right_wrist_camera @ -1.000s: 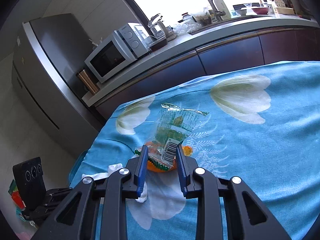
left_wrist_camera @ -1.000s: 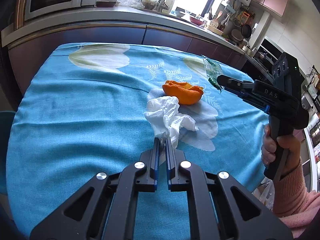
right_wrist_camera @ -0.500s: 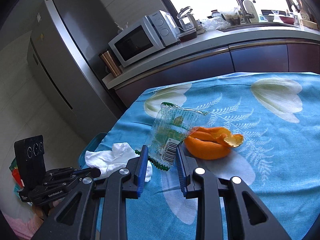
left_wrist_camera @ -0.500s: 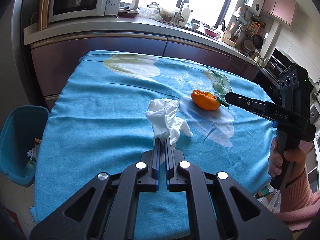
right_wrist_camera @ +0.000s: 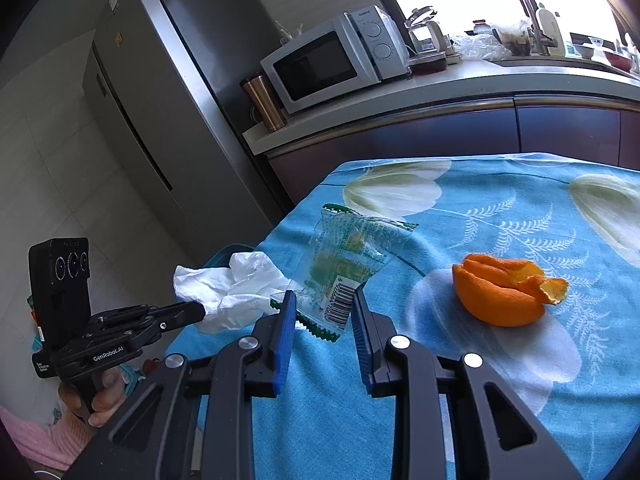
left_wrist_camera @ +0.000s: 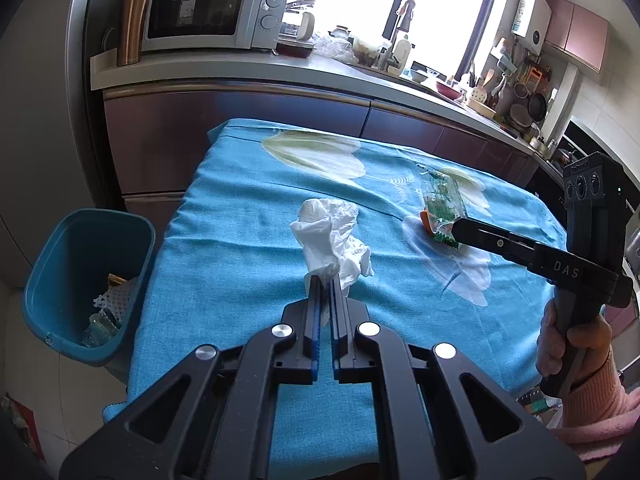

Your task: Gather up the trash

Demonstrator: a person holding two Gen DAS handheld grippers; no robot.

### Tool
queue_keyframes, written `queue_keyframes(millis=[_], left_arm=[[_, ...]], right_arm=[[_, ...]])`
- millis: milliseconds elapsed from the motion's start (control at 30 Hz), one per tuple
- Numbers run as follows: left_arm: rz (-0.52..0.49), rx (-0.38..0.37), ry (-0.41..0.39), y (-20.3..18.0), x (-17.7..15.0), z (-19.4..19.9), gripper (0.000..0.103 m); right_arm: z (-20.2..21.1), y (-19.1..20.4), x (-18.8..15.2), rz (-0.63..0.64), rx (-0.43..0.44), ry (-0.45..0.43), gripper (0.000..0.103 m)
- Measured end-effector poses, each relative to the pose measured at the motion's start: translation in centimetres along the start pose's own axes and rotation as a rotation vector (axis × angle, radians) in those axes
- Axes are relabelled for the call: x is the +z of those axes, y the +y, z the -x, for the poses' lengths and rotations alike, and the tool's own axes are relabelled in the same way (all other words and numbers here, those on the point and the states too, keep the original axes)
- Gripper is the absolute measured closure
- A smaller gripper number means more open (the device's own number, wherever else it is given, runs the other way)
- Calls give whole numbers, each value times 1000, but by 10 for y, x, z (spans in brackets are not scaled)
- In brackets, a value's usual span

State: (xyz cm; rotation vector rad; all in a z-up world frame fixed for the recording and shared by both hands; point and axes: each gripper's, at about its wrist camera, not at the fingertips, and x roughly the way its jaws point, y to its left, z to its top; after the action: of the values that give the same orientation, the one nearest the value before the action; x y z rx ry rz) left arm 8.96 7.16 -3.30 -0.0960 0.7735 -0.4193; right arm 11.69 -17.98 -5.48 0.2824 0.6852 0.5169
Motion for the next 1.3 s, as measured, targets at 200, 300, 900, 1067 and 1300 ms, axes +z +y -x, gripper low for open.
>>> queue_keyframes(millis=[200,300,900,1067,1300], left_arm=[[15,26,-26,12,1,15,98],[31,43,-40,22,1,23,98],[123,132,-104,74,-2,62,98],[143,161,-117,86,-3,69,98],[173,209,-136,106,-3,79,98]], right_arm=[[-12,16,1,23,30,17,77],[-18,24,2,38,45,25,77],[-59,70,3,120,122,89,77],[-68,84,4,152,141,105,77],[-83,98,3,189,164,128,77]])
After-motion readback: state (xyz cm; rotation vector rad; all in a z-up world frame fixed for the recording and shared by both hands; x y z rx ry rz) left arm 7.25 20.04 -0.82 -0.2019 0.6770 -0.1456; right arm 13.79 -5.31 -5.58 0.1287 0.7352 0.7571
